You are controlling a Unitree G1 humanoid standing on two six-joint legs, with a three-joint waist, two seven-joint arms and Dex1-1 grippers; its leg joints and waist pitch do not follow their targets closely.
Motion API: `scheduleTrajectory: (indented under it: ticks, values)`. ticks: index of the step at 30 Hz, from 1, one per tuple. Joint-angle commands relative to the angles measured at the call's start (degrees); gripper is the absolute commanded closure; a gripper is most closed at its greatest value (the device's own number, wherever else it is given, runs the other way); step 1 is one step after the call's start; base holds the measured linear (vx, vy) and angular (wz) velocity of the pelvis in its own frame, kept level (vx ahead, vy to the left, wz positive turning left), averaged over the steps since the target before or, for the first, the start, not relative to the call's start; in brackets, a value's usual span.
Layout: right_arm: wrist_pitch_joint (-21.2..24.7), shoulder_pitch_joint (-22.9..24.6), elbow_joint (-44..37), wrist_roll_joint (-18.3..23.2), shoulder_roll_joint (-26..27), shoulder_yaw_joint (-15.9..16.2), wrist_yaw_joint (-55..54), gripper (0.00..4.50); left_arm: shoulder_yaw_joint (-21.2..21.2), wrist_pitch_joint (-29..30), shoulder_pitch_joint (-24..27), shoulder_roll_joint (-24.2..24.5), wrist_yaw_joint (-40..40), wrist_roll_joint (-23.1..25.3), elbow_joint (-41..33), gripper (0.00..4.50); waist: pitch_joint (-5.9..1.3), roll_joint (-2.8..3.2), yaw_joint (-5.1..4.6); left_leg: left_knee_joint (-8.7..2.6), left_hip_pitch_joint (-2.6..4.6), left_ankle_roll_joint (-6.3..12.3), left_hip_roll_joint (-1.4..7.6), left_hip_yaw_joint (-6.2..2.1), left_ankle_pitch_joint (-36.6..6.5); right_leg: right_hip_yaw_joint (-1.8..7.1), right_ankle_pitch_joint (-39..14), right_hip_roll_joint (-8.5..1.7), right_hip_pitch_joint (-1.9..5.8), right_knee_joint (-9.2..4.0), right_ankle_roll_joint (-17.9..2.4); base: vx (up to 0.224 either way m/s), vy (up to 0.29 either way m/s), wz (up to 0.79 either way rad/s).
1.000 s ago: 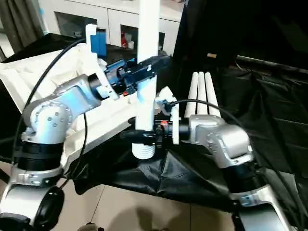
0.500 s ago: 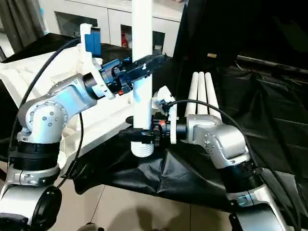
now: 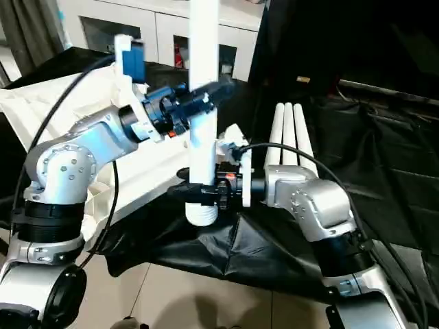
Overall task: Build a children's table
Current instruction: Move to table
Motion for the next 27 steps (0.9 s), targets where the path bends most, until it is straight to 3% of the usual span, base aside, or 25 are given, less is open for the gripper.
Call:
scheduleTrajectory:
  ticks: [1, 13, 14, 27]
  values:
    - [-0.22, 0.79, -1.1, -0.47, -1.24, -0.91, 0.1, 1.46, -0.58, 0.03, -0.35, 0.04, -0.38, 0.56, -0.1, 2.73, -4.57, 0.85, 0.1, -4.24, 0.92, -1.61, 1.26, -0.3, -10.11, 2.68, -14.15, -4.08, 3.58, -4.53, -8.98, 0.0, 0.0, 0.0]
    - [0.51, 1.51, -1.7, -0.18, -2.26, -0.59, 0.42, 1.46, -0.7, 0.02, -0.45, 0.57, -0.71, 0.31, -0.02, 2.73, -4.59, 0.83, 0.1, -4.21, 0.96, -1.5, 1.26, -0.34, -10.32, 2.6, -14.67, -4.0, 3.56, -4.61, -8.92, 0.0, 0.0, 0.0]
    - [0.48, 1.51, -1.63, -0.16, -2.22, -0.62, 0.35, 1.73, -0.8, 0.17, -0.42, 0.64, -0.89, 0.19, -0.19, 2.73, -4.6, 0.81, 0.09, -4.2, 0.95, -1.5, 1.25, -0.33, -10.35, 2.61, -14.64, -4.02, 3.56, -4.64, -8.94, 0.0, 0.0, 0.0]
    - [0.19, 1.33, -0.92, -0.02, -1.53, -0.73, -0.1, 2.52, -1.27, 0.63, -0.32, 0.58, -1.18, 0.0, -0.37, 2.73, -4.58, 0.95, 0.09, -4.23, 1.05, -1.63, 1.29, -0.33, -10.71, 2.63, -14.07, -4.01, 3.52, -4.59, -9.33, 0.0, 0.0, 0.0]
